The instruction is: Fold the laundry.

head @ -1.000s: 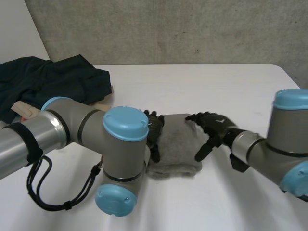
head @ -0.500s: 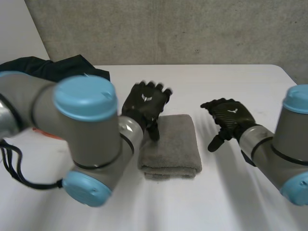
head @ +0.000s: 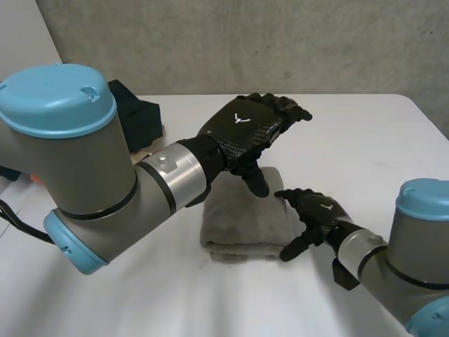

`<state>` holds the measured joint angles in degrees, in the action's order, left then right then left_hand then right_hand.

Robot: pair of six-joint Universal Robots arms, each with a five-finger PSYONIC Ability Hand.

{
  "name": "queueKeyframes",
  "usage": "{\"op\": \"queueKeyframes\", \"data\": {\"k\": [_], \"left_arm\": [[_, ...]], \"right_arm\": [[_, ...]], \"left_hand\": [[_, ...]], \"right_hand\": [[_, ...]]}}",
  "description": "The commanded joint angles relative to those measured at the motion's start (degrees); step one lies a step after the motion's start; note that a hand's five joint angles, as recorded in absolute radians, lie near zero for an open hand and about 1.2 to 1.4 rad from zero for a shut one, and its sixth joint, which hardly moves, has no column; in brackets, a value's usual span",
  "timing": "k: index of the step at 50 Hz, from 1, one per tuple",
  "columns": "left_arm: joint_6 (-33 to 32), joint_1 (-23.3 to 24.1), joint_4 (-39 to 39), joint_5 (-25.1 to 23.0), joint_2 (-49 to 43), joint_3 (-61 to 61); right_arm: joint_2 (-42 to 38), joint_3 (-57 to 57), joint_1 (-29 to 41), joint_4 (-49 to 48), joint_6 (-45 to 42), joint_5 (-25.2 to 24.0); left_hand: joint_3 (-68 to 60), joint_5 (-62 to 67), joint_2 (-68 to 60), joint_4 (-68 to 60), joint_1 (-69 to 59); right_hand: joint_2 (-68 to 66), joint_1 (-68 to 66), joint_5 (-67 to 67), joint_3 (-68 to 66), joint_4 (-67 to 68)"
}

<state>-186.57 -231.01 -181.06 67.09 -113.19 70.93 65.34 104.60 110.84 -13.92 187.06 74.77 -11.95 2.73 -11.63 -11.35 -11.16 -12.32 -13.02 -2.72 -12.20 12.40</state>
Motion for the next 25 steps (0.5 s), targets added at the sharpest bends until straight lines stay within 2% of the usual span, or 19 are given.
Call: {"op": "queueKeyframes", "data": {"k": [1,8,12,15,16,25], "left_arm": [[-0.11,0.12,-0.17,0.23,0.08,0.70],[-0.02,0.03,-0.26,0.23,0.08,0.87],[0.06,-0.05,-0.26,0.14,0.08,1.49],[0.06,-0.05,-0.26,0.14,0.08,1.84],[0.06,-0.05,-0.26,0.14,0.08,1.93],[0.06,-0.14,-0.35,0.14,0.25,1.84]], "right_arm": [[-1.97,-1.32,3.58,-2.16,1.38,0.64],[-5.48,-3.96,6.14,-2.34,1.38,2.22],[-7.59,-5.63,6.67,-2.87,1.38,4.32],[-8.21,-6.60,6.58,-3.83,1.38,5.38],[-7.87,-6.60,6.06,-4.97,1.38,5.91],[-6.19,-11.51,4.30,-11.04,1.73,8.81]], "left_hand": [[0.39,-1.17,0.07,-0.21,-0.40],[0.39,-1.17,0.07,-0.21,-0.40],[0.56,-1.33,0.23,-0.04,-0.23],[0.56,-1.34,0.24,-0.04,-0.23],[0.56,-1.34,0.24,-0.04,-0.23],[0.56,-1.34,0.24,-0.04,-0.23]], "right_hand": [[2.24,2.95,2.64,2.13,-2.32],[-3.80,-3.10,-3.40,-3.92,3.73],[-19.42,-18.72,-19.02,-19.54,19.35],[-59.51,-58.81,-59.12,-59.63,59.44],[-67.59,-66.89,-67.20,-67.71,67.52],[-67.68,-66.98,-67.28,-67.80,67.60]]}}
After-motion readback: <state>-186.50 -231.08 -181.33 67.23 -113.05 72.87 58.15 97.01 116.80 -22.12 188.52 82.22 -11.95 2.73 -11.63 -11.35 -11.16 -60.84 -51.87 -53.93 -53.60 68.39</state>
